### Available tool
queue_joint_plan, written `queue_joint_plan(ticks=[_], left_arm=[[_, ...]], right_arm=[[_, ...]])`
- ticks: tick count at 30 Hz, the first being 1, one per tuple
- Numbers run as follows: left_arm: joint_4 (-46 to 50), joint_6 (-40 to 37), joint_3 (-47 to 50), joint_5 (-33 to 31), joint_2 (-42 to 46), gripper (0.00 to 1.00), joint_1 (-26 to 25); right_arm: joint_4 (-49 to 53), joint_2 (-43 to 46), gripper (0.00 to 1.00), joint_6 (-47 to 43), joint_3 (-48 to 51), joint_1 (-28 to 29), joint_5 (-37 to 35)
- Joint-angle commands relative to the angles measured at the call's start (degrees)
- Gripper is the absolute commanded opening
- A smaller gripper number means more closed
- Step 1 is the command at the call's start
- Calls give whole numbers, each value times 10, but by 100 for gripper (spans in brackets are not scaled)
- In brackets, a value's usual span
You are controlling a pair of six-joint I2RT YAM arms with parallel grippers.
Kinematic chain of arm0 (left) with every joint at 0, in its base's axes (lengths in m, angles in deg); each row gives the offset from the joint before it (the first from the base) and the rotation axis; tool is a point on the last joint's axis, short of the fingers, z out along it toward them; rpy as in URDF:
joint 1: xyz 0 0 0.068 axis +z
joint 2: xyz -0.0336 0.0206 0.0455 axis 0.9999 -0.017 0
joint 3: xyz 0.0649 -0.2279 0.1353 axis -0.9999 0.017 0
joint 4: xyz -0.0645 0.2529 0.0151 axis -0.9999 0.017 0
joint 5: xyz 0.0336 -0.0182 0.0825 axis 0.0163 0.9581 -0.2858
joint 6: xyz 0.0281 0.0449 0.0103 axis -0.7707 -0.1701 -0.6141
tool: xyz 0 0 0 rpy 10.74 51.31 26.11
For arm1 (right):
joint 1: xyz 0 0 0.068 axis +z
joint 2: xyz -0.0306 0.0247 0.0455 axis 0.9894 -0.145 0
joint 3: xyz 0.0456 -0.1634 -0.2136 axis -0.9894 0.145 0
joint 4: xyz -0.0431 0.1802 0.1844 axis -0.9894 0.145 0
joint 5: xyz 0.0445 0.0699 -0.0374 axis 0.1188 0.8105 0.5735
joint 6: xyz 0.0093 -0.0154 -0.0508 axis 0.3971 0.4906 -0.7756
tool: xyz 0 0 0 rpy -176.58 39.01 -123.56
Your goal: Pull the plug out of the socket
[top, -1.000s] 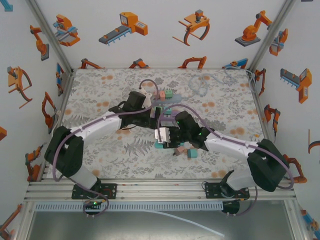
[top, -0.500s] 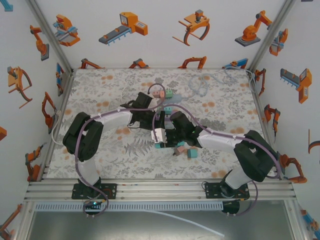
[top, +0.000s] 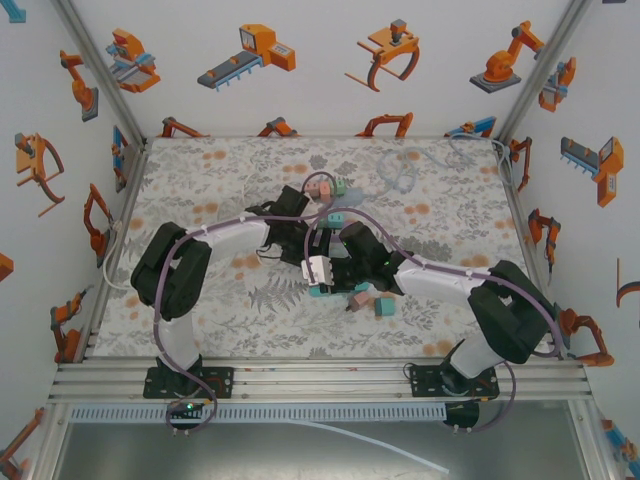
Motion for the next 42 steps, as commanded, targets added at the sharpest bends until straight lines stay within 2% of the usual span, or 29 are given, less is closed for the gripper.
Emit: queue_joint_plan(ticks=[1, 11, 17, 28, 36, 42], left_arm=[[51, -28, 9, -59, -40, 71, -10], [46, -32, 23, -97, -81, 71, -10], [51, -42, 33, -146, -93, 70, -9], [69, -70, 43, -232, -107, 67, -7], [78, -90, 29, -247, -108, 67, -1], [79, -108, 11, -241, -91, 67, 2]], right_arm=[[-4, 11, 30, 2, -29, -2, 2], [22, 41, 15, 7, -44, 1, 16], [71, 46, 14, -31, -59, 11, -25], [56, 70, 10, -26, -52, 12, -9], [49, 105, 9, -20, -38, 14, -14], [28, 161, 9, 40, -16, 18, -18]])
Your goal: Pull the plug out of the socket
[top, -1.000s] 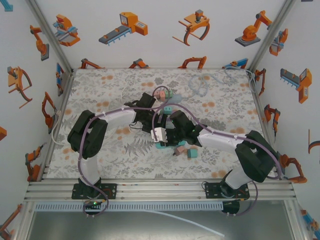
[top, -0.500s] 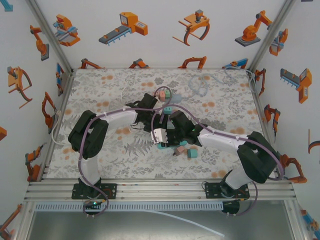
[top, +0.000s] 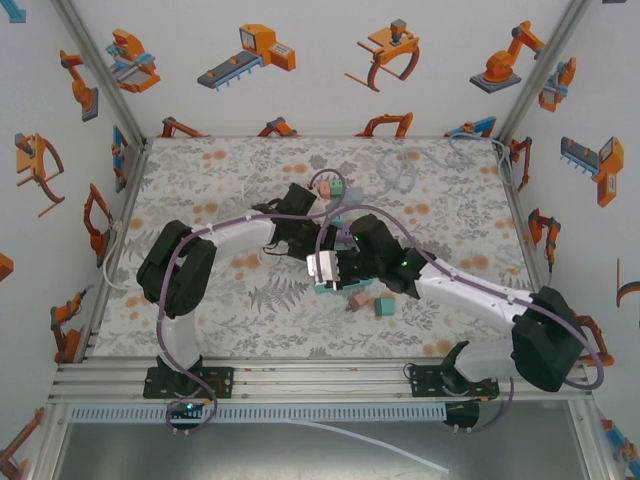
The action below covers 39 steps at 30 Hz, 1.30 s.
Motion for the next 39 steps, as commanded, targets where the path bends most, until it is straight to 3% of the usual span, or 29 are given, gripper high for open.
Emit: queue_joint_plan(ticks=[1, 9, 14, 21, 26, 32, 39], left_arm=[[90, -90, 35, -210, -65, 67, 15], [99, -113, -6, -207, -40, 68, 18], [120, -104, -28, -207, -17, 71, 19], [70, -71, 11, -145, 96, 81, 19], [46, -47, 52, -141, 186, 86, 20], [26, -27, 117, -154, 312, 92, 22], [2, -36, 203, -91, 441, 96, 22]], right_arm=[[-43, 47, 9, 66, 13, 5, -2], [-110, 155, 8, 315, 55, 22, -39], [-189, 183, 8, 599, 88, 33, -117], [-137, 194, 8, 848, 114, 54, -264], [-76, 160, 9, 929, 108, 63, -303], [-66, 93, 12, 951, 106, 78, -327], [-101, 13, 13, 966, 111, 85, -327]])
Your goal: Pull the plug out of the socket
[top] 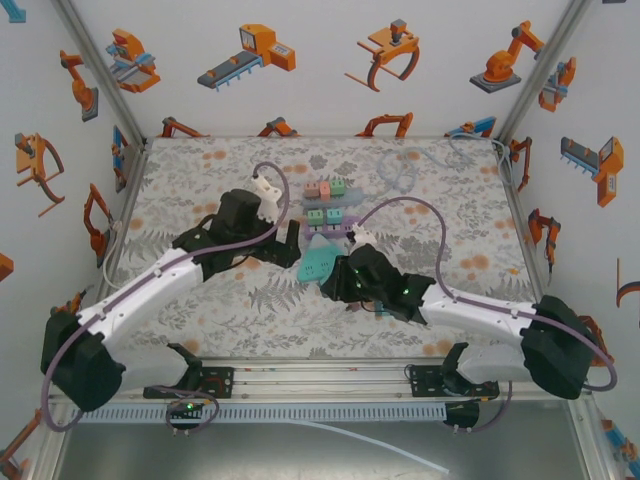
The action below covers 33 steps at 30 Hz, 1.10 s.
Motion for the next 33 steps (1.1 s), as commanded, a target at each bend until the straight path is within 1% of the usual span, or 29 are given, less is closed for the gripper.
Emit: queue_joint_plan(ticks=[1, 5, 7, 11, 16, 18, 20, 22, 33], left_arm=[[-17, 5, 40, 34, 47, 96, 2], [-24, 3, 76, 34, 94, 97, 2], [-33, -7, 91, 58, 113, 98, 2], [-51, -13, 109, 84, 136, 100, 2], [-49, -21, 111, 76, 144, 98, 2], [-43, -21, 109, 72, 138, 97, 2], [-37, -21, 105, 69, 131, 97, 2], [-36, -18, 105, 68, 127, 97, 2], [-32, -15, 103, 59, 121, 97, 1]], right_arm=[[-31, -27, 14, 23, 1, 8, -17], [-49, -61, 16, 29, 3, 12, -14], [-58, -78, 17, 39, 6, 16, -11], [-69, -107, 22, 57, 12, 24, -13], [-59, -118, 33, 85, 21, 30, -27], [-51, -116, 37, 92, 26, 33, -29], [-34, -111, 43, 97, 28, 34, -34], [-17, -104, 46, 100, 27, 35, -35], [48, -22, 50, 108, 33, 37, -64]])
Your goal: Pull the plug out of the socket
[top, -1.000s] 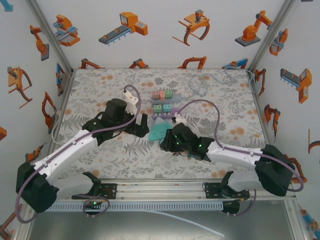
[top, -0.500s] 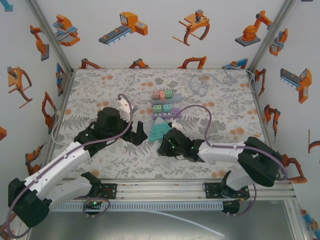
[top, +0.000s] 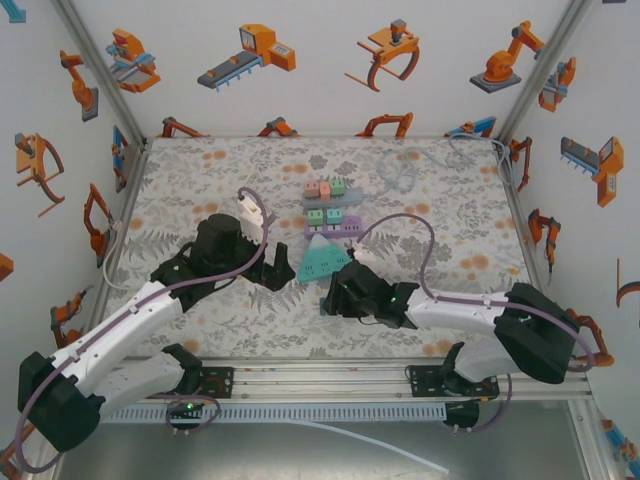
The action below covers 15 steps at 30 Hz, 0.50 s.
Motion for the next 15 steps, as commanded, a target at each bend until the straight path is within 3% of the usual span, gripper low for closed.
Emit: queue_joint_plan(ticks=[1, 8, 13, 15], left_arm=[[1, -5, -5, -2, -3, 97, 2], [-13, 4, -9, -23, -3, 97, 2], [-29, -4, -32, -63, -24, 97, 2], [-32, -9, -49, -78, -45, 97, 3]], right_arm=[[40, 40, 50, 5, -2, 5, -36], [75, 121, 54, -124, -42, 3, -149], [-8, 148, 67, -380, -52, -13, -181], [-29, 143, 70, -474, -64, -46, -154]])
